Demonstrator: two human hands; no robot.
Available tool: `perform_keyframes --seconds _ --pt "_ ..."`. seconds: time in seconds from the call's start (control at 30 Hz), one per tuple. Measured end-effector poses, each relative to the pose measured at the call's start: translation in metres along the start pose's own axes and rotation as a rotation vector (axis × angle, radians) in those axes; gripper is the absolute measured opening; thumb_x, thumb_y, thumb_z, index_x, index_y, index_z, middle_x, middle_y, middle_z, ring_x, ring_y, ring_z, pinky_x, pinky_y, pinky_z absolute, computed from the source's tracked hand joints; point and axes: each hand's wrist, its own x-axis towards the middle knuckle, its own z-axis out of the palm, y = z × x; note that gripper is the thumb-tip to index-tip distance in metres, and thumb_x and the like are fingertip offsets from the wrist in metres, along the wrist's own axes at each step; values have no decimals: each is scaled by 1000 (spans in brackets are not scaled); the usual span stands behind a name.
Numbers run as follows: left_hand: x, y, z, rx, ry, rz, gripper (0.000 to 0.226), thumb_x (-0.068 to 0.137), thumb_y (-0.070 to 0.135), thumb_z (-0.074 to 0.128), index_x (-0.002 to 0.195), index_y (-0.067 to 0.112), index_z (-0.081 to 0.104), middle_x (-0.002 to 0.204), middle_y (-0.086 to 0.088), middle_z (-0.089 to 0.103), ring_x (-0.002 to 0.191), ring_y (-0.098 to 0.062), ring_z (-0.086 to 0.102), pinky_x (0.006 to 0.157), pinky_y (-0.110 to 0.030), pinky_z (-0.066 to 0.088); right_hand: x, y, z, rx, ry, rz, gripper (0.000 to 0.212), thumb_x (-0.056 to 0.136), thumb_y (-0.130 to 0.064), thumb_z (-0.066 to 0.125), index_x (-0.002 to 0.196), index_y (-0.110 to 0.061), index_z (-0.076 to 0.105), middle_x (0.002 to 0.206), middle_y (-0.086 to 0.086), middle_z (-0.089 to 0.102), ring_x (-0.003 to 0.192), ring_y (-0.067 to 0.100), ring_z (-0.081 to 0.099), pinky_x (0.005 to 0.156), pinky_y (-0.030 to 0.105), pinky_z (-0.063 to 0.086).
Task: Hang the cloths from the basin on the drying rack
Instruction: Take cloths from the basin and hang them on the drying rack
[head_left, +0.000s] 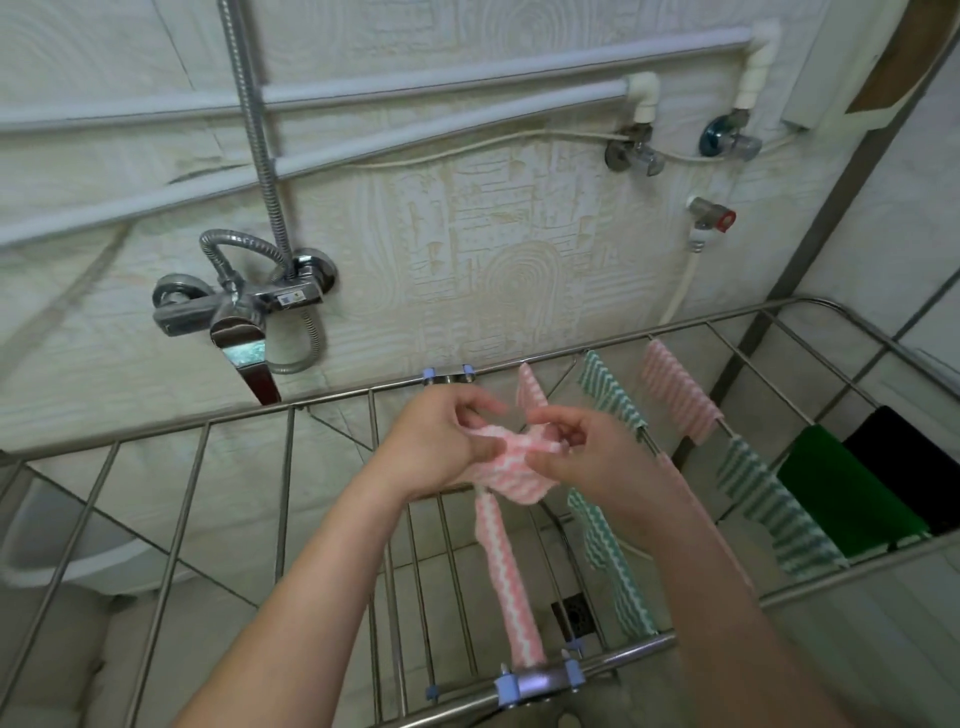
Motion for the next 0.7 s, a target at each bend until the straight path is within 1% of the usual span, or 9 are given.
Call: perform_keyframes --seconds 0.1,0.2,0.27,0.33,0.4,0.47,0.57,0.63,0.7 --pt "-8 1 -11 -169 -93 29 44 72 -14 67 94 24 69 83 -8 71 72 -18 63 72 -35 51 3 -7 -3 -471 -79 -22 74 78 -24 75 143 -29 40 135 0 45 125 17 44 105 41 41" --pt "-16 1 -21 -245 -177 79 50 70 -26 55 102 11 67 85 -7 72 75 -19 65 71 -33 51 5 -23 10 -202 -318 -125 83 77 -16 76 146 -35 32 151 -10 35 140 8 31 110 33 36" --pt "-19 2 -26 -275 -222 96 50 69 -30 53 106 3 64 87 -3 74 79 -13 69 69 -25 52 10 -25 19 91 -431 -117 73 78 -2 74 140 -25 44 140 -5 53 132 10 47 104 33 44" --pt "-24 -3 -36 -263 -237 104 49 71 -28 57 108 4 63 90 -11 74 83 -16 70 73 -26 52 13 -23 28 130 -403 -74 56 76 0 75 126 -19 58 122 2 67 116 18 62 100 42 49" --pt "-30 -10 -46 -224 -236 95 50 72 -22 63 110 10 64 89 -26 69 79 -21 65 74 -30 50 12 -24 33 -56 -371 -75 33 76 -8 77 106 -18 69 101 2 73 95 18 69 88 37 55" --pt "-40 -20 -55 -116 -204 72 49 72 -15 69 109 17 64 84 -20 67 71 -16 62 69 -23 50 11 -23 36 -346 -371 -107 8 77 -15 77 80 -14 70 73 5 66 65 14 60 62 30 45" --pt "-55 -41 -69 196 -120 19 41 72 2 76 104 25 66 82 7 61 69 -4 56 60 -11 40 4 -20 41 -653 -319 -113 29 76 -16 73 53 -20 57 49 -8 42 47 3 35 50 25 26" --pt "-61 -58 -77 339 -98 -50 29 71 11 79 97 21 70 84 6 66 75 -9 59 65 -19 44 0 -15 43 -574 -320 -90 31 79 -16 73 51 -24 61 43 -12 43 43 -1 36 48 19 28" --pt "-62 -69 -79 389 -120 -125 19 70 18 81 87 16 71 84 -1 69 74 -12 60 66 -24 44 -4 -13 44 -380 -321 -65 18 81 -14 73 64 -14 68 52 -13 50 48 -3 43 53 18 36"
